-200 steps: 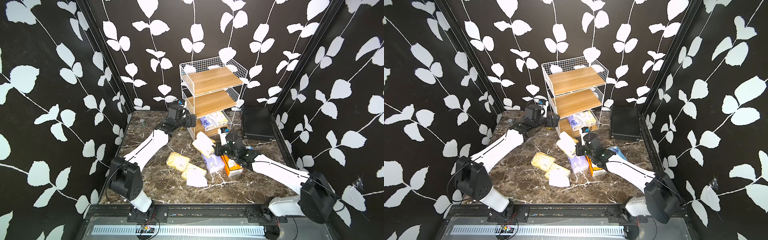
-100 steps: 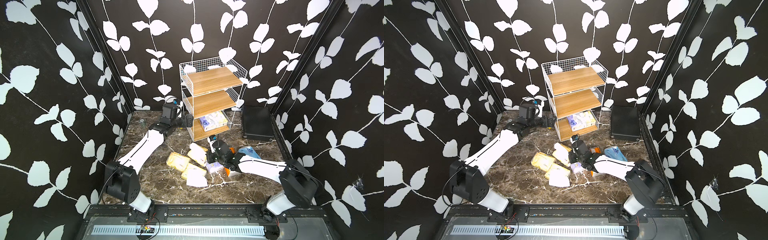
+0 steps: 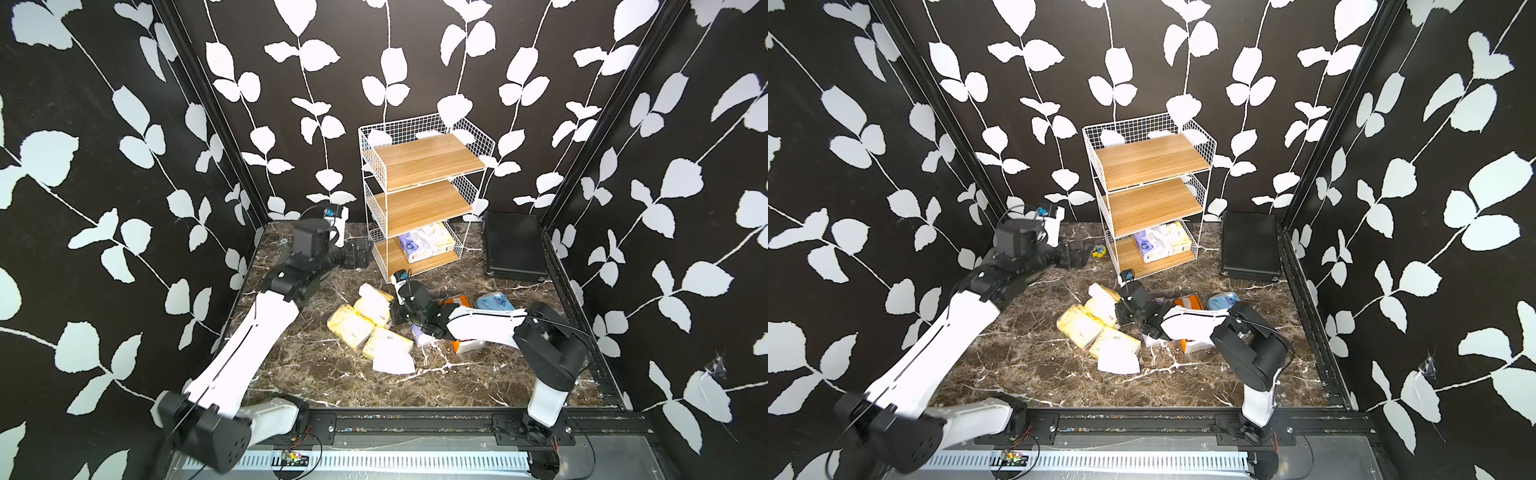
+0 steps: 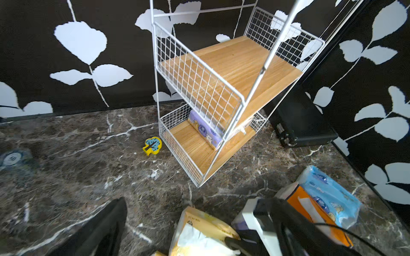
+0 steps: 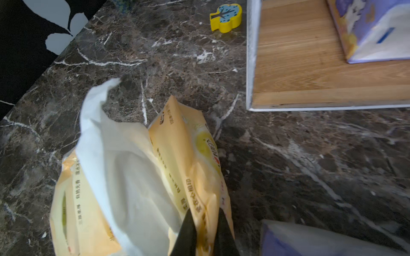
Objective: Remove the tissue boxes from the shelf
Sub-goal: Place the box of tissues at the center of the board.
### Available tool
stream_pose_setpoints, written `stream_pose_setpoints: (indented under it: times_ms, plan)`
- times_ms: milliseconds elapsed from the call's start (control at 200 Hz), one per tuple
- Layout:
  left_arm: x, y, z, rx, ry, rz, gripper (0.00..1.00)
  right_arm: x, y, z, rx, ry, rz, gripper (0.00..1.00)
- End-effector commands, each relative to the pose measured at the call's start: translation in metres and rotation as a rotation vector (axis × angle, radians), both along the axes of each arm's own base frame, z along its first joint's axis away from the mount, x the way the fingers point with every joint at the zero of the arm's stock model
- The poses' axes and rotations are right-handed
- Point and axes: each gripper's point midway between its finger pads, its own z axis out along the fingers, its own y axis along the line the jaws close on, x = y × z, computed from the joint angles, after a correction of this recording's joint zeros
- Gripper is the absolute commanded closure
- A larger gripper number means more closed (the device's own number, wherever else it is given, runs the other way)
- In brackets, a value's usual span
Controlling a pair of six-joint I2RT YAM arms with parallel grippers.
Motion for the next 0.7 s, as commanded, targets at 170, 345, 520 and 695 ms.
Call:
stream_pose_setpoints:
  times_ms: [170,345,520,695]
  plan:
    - [-0.022,0.034,-0.014,0.124,-0.006,0.089,0.01,-0.026,0.027,0.005,-0.030,-0.049,0.179,1.00]
    - [-0.018,0.034,-0.025,0.145,0.002,0.091,0.01,-0.030,0.021,0.005,-0.017,-0.055,0.174,0.98]
    - [-0.003,0.038,-0.034,0.153,0.015,0.094,0.01,-0.024,0.027,0.023,0.008,-0.075,0.165,0.53]
    - [0.008,0.040,-0.026,0.160,-0.004,0.077,0.01,-0.011,0.027,0.044,0.009,-0.096,0.112,0.35]
